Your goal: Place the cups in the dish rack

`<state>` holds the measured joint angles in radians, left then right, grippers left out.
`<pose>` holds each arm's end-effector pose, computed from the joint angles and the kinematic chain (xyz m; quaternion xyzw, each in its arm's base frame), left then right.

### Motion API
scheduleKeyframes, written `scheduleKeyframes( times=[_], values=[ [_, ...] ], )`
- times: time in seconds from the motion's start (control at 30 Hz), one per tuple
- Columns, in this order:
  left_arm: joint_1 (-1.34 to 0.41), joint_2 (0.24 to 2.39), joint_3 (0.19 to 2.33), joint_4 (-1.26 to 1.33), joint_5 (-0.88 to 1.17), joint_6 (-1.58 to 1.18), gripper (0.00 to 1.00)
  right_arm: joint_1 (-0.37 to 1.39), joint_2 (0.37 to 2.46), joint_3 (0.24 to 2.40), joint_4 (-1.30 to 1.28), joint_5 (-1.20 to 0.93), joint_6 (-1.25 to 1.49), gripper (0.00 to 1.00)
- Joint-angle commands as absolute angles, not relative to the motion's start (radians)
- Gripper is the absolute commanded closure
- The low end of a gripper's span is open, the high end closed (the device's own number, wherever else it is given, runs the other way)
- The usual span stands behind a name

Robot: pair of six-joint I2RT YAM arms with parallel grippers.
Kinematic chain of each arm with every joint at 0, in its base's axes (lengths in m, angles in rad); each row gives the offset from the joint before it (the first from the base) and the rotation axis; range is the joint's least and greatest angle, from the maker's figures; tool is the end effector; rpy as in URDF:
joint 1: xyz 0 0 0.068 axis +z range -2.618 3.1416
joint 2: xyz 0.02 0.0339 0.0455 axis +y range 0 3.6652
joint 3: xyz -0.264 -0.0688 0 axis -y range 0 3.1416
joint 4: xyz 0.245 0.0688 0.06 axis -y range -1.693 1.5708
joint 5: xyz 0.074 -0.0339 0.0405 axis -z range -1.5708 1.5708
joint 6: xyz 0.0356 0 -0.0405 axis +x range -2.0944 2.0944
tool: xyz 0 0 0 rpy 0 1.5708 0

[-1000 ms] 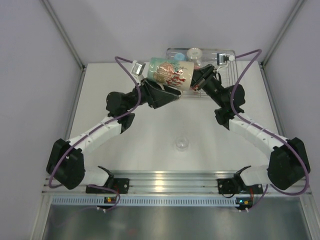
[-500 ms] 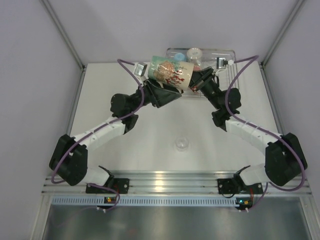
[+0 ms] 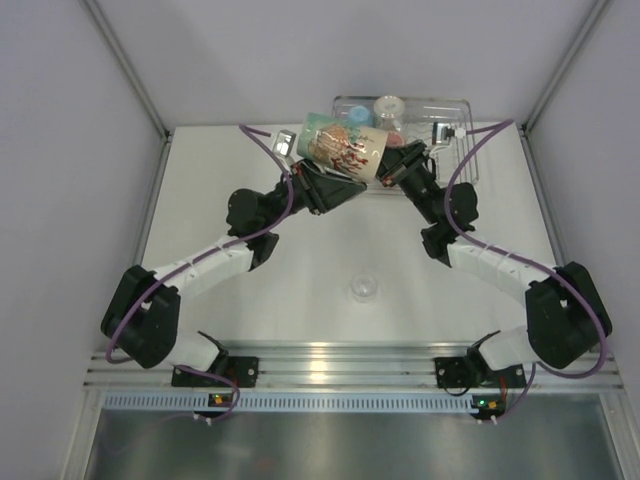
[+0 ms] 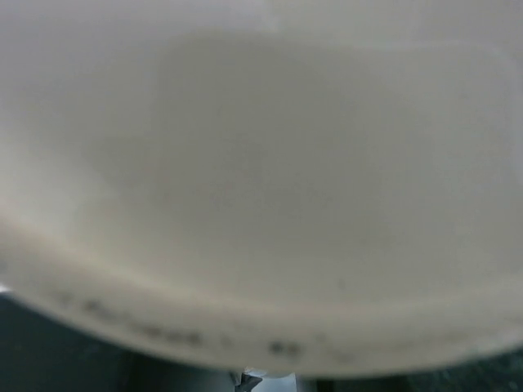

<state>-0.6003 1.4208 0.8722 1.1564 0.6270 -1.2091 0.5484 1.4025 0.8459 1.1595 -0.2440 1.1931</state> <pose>0.2401 -0.1897 0.3567 0.1287 0.5022 -0.7511 0.4087 0.2557 0.1663 0.3568 0.0441 0.4722 0.7084 0.5227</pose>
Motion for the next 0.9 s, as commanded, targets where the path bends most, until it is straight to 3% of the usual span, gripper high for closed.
scheduleKeyframes(
  times=[0.0, 0.13, 0.2, 0.3, 0.6, 0.87],
  values=[
    [-0.617, 1.384, 0.873, 1.273, 0.604, -1.238, 1.0, 0.557, 1.393, 0.845, 1.313, -0.236, 1.186, 1.0],
    [-0.617, 1.352, 0.877, 1.149, 0.574, -1.171, 1.0, 0.558, 1.378, 0.799, 1.309, -0.253, 1.167, 0.94],
    [-0.617, 1.324, 0.868, 1.129, 0.563, -1.149, 1.0, 0.555, 1.362, 0.785, 1.305, -0.255, 1.158, 0.87],
    [-0.617, 1.296, 0.865, 1.082, 0.543, -1.103, 1.0, 0.548, 1.344, 0.753, 1.296, -0.256, 1.154, 0.67],
    [-0.617, 1.272, 0.913, 0.905, 0.526, -0.991, 1.0, 0.509, 1.304, 0.68, 1.267, -0.281, 1.158, 0.39],
    [-0.617, 1.266, 0.96, 0.805, 0.523, -0.919, 1.0, 0.445, 1.233, 0.586, 1.183, -0.302, 1.154, 0.26]
  ],
)
